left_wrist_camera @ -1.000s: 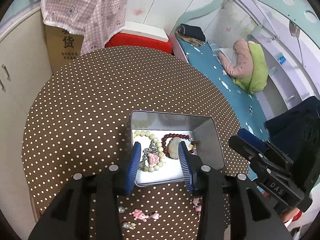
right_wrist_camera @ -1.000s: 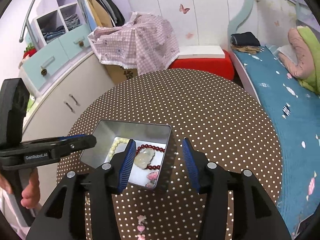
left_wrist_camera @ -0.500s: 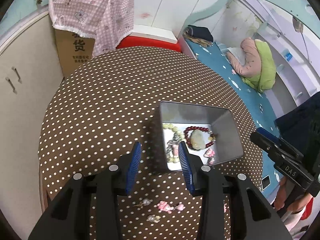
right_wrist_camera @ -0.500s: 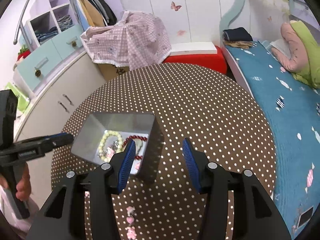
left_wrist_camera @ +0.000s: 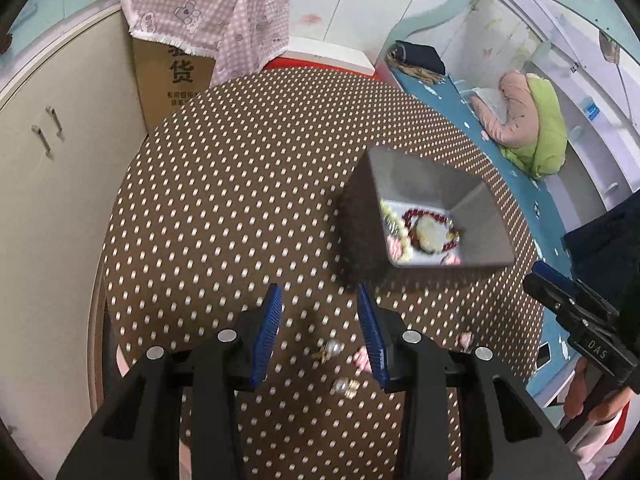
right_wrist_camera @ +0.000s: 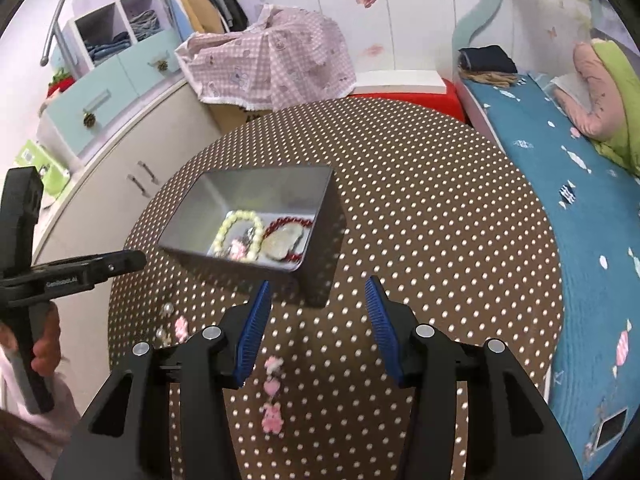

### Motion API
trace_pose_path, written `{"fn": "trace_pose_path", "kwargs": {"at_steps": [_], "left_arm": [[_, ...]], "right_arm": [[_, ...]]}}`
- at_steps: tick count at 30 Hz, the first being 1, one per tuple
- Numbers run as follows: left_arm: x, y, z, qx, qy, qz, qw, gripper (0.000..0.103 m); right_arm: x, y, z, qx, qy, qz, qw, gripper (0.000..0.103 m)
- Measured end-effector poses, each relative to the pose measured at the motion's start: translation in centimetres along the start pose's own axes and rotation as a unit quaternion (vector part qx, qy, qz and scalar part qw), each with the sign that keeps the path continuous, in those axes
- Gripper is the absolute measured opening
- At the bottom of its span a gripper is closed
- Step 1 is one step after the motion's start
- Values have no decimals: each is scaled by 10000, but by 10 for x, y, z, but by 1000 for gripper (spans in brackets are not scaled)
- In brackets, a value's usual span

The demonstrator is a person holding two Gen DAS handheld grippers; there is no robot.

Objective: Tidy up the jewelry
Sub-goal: 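Withdraw both open tools from the tray toward the remaining charms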

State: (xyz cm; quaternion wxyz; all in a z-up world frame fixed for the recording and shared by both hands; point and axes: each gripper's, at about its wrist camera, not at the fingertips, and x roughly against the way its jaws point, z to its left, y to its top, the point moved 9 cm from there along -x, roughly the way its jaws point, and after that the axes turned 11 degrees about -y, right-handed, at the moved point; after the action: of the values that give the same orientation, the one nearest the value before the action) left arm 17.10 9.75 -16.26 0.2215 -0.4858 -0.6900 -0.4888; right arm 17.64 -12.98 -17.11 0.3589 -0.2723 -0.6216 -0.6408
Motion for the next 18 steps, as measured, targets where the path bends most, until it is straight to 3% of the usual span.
{"fn": "trace_pose_path", "kwargs": {"at_steps": [9, 12, 18], "left_arm": [[-3, -37, 13, 138, -27, 255, 9996, 37], [-3, -44, 11, 88, -149, 285, 9994, 49], [-8, -61, -4, -162, -187, 395, 9989, 50]], "right_arm": [[-7, -26, 12, 29, 7, 271, 9996, 49], [-7, -31, 22, 114, 84, 312, 9994, 49], [-7, -41, 45, 348, 241, 380, 9984, 49]]}}
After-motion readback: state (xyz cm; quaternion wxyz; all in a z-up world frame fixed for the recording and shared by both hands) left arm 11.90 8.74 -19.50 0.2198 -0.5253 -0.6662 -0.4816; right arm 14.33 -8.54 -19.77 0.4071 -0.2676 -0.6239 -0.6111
